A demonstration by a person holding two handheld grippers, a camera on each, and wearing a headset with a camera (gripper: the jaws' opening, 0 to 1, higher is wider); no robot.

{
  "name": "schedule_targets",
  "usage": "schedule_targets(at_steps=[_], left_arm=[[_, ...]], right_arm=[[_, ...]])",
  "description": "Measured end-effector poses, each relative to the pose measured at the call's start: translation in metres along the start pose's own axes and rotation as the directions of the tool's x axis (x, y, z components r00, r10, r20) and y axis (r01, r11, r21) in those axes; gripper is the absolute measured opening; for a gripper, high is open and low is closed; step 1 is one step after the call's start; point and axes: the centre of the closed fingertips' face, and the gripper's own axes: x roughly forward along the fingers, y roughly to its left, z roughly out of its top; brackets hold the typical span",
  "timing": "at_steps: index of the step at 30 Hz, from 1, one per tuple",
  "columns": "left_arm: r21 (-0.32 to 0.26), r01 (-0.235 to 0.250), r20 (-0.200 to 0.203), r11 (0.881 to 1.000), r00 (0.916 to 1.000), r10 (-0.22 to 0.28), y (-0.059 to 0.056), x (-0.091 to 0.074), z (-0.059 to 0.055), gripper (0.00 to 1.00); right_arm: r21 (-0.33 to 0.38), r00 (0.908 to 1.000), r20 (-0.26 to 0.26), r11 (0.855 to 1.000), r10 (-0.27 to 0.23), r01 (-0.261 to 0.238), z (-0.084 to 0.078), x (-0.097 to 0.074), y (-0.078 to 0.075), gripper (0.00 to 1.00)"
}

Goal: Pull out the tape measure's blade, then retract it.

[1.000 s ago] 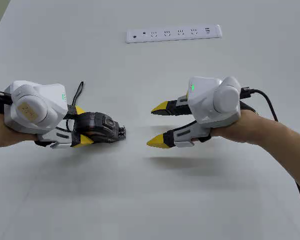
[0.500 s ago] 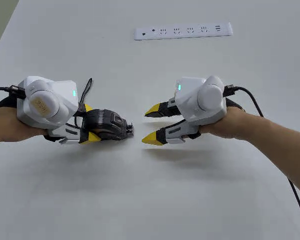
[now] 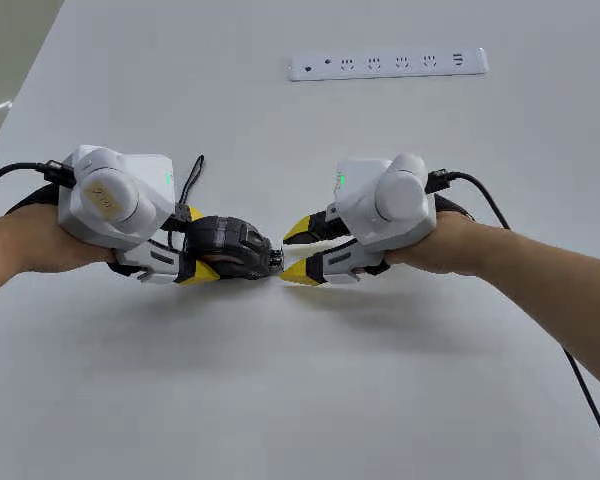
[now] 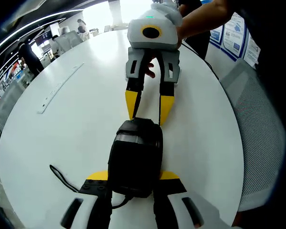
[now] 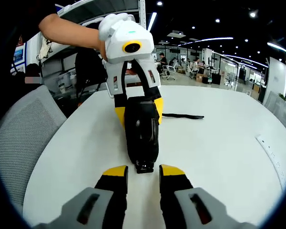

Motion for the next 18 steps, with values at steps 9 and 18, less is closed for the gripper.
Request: schedule_targets(at_steps=[9, 18], left_arm=[[-0.003, 0.003, -0.004, 1.000, 1.0000, -0.003, 0.000, 0.001, -0.001, 0.30], [-0.003, 0.005, 0.001, 1.000, 1.0000, -0.005, 0.000, 0.001, -0.001, 0.30]], right_arm=[[-0.012, 0.9991, -0.037, 1.000, 0.022, -0.022, -0.006, 0.014, -0.001, 0.16], [-0.022, 0.9989, -0.037, 0.999, 0.028, -0.028, -0.006, 0.016, -0.002, 0.14]])
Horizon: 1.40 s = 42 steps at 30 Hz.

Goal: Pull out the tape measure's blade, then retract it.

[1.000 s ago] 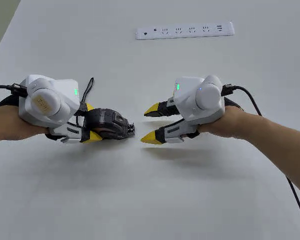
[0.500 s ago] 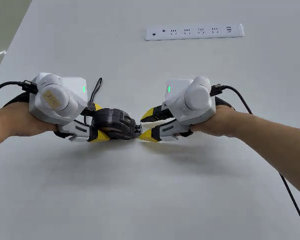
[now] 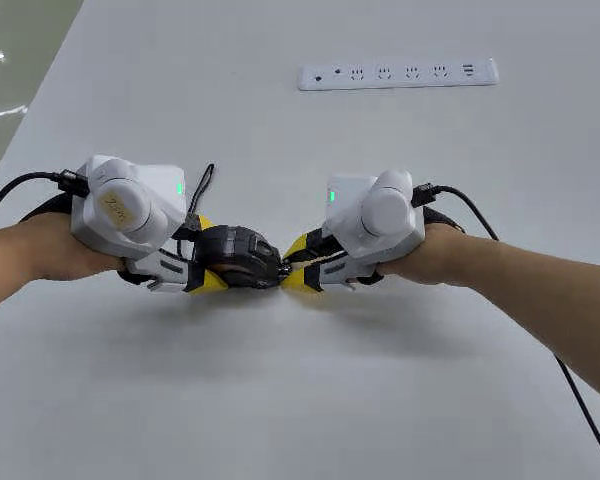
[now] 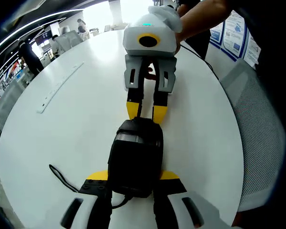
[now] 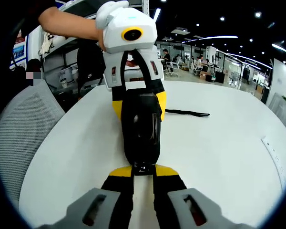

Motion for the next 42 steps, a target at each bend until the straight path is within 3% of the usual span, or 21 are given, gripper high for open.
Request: schedule_targets(at_steps=[21, 42], left_arm=[[-0.021, 0.005, 0.014, 1.000, 0.9999, -0.004, 0.001, -0.003, -0.002, 0.30], [-0.026, 0.014, 0.012, 1.000, 0.9998, -0.013, 0.000, -0.002, -0.002, 0.30]], right_arm=[[-0.079, 0.9988, -0.048, 0.997, -0.003, -0.001, 0.001, -0.007, 0.000, 0.11], [-0.086, 0.9978, -0.065, 0.996, 0.007, -0.013, -0.007, -0.020, 0.000, 0.11]])
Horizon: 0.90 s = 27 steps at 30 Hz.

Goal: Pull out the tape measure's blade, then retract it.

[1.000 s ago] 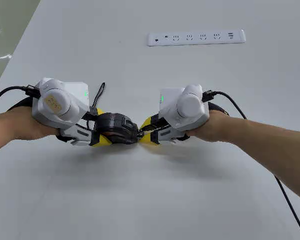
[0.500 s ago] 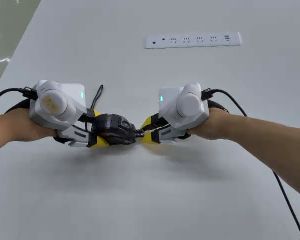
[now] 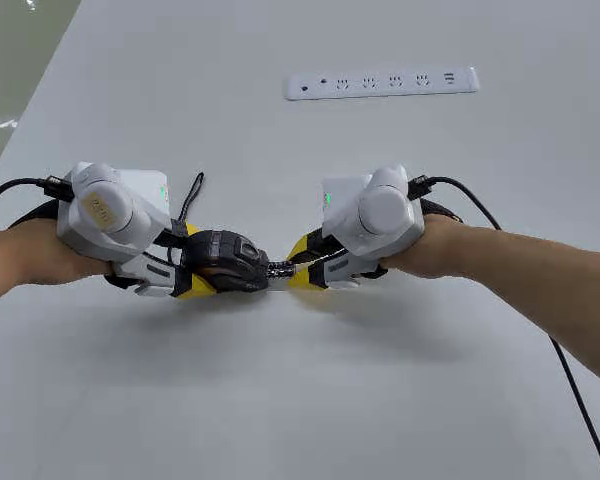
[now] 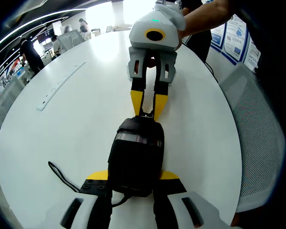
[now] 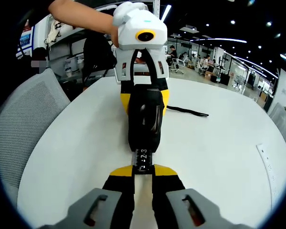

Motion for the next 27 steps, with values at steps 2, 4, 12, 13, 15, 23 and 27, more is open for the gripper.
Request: schedule_targets(at_steps=[2, 4, 12, 13, 15, 23, 27], left_arm=[[0.000, 0.000, 0.000, 1.000, 1.0000, 0.000, 0.000, 0.000, 0.000, 0.30], [0.000, -0.001, 0.000, 1.000, 1.0000, 0.001, 0.000, 0.000, 0.000, 0.30], [-0.004, -0.002, 0.001, 1.000, 1.0000, 0.002, -0.001, 0.000, 0.000, 0.30], [-0.005, -0.002, 0.001, 1.000, 1.0000, 0.002, -0.001, 0.000, 0.000, 0.30], [-0.007, -0.002, 0.001, 1.000, 1.0000, 0.002, -0.001, 0.000, 0.000, 0.30], [-0.015, -0.003, -0.001, 1.000, 1.0000, 0.003, -0.001, 0.000, 0.000, 0.30], [-0.017, -0.003, -0.001, 1.000, 1.0000, 0.003, -0.001, 0.000, 0.001, 0.30]], right_arm=[[-0.001, 1.0000, -0.001, 1.000, 0.000, 0.000, -0.001, -0.001, 0.000, 0.11], [0.001, 1.0000, -0.004, 1.000, 0.003, -0.003, -0.002, -0.003, 0.001, 0.11], [-0.002, 0.9999, -0.014, 1.000, 0.001, -0.001, -0.006, -0.008, 0.002, 0.11], [-0.003, 0.9999, -0.015, 1.000, 0.001, -0.001, -0.007, -0.009, 0.002, 0.11], [-0.003, 0.9998, -0.019, 1.000, 0.001, -0.001, -0.008, -0.011, 0.002, 0.11], [-0.009, 0.9996, -0.030, 1.000, 0.001, -0.001, -0.014, -0.019, 0.002, 0.11], [-0.023, 0.9994, -0.036, 1.000, 0.000, -0.001, -0.017, -0.023, 0.002, 0.11]])
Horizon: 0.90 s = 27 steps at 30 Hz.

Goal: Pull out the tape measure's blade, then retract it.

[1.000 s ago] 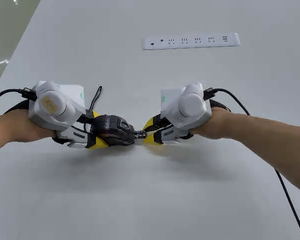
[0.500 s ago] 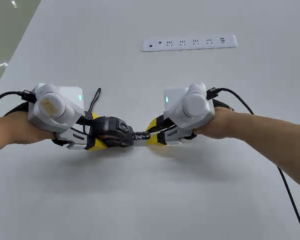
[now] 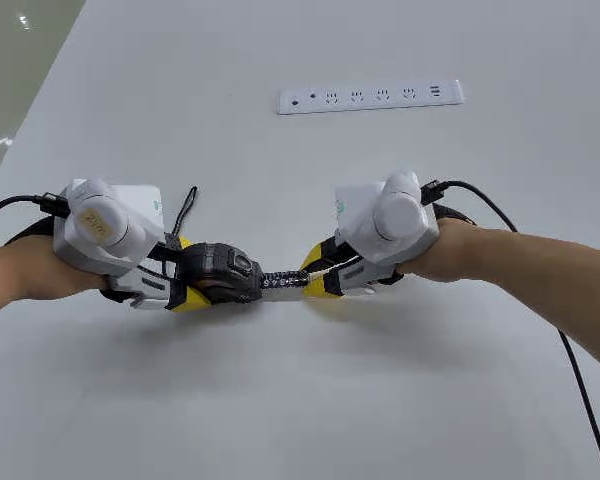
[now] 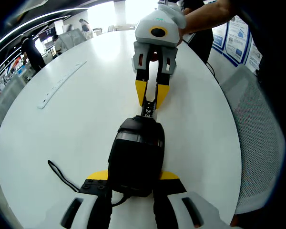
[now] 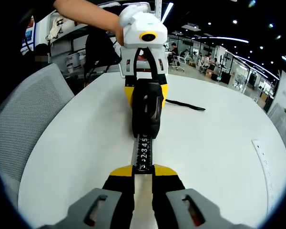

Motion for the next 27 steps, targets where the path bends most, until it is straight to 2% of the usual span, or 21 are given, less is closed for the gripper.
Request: schedule_targets(at_steps=[27], left_arm=[[-0.009, -0.004, -0.007, 1.000, 1.0000, 0.004, 0.001, 0.001, 0.000, 0.30]], right_arm=[[0.033, 0.9999, 0.008, 0.999, 0.008, -0.009, -0.015, -0.019, 0.002, 0.11]])
